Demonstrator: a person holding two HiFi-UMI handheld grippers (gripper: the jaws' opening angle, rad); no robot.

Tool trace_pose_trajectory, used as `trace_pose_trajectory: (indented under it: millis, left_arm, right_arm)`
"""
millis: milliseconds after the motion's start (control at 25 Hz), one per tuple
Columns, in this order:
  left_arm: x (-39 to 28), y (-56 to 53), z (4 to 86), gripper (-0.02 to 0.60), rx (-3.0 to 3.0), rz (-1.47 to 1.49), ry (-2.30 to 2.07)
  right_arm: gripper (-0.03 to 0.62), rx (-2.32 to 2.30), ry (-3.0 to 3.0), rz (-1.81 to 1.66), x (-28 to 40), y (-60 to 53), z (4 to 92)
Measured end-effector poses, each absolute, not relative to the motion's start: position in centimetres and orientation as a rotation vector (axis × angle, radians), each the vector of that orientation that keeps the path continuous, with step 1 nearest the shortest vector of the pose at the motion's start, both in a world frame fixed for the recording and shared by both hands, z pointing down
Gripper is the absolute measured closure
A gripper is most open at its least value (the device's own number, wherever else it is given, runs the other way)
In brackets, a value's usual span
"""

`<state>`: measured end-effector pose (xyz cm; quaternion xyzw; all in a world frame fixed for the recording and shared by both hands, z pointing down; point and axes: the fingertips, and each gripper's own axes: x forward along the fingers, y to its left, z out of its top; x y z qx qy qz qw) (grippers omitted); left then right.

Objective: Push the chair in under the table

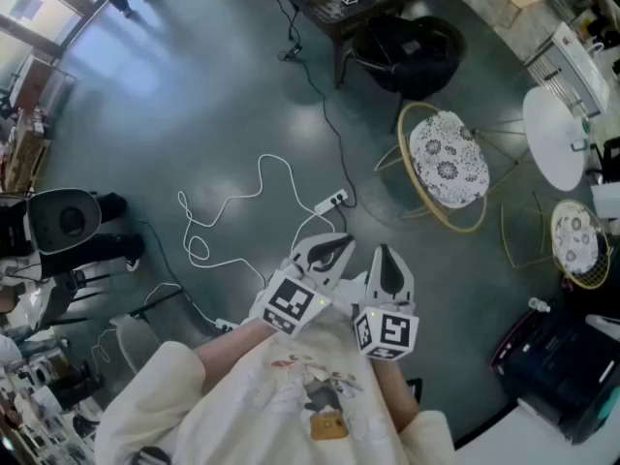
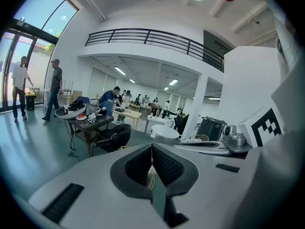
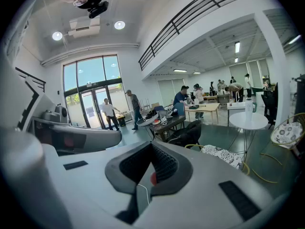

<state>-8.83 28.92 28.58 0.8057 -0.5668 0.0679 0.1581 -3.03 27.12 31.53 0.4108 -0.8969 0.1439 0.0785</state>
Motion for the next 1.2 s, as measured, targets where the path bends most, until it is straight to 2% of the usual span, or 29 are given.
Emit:
trace_pose_trajectory:
  millis: [480,800,1200]
  left_arm:
    - [-6.5,34.1,28.1,0.571,2.257,0.185,-1.574]
    - [-8.4,37.0,27.8,0.572,2.247,0.167,-1.521]
    - [-10.2,34.7,30.9,0.571,2.225,0.094,-1.406]
  right_arm:
    - [0.589,1.189,-2.663,0.498,-0.7,32.7,31.2]
    - [0.589,1.163,-2.707,0.57,-3.0,36.0,30.1]
    - [0.589,1.246,-2.618,0.616,-4.2,34.0,32.3]
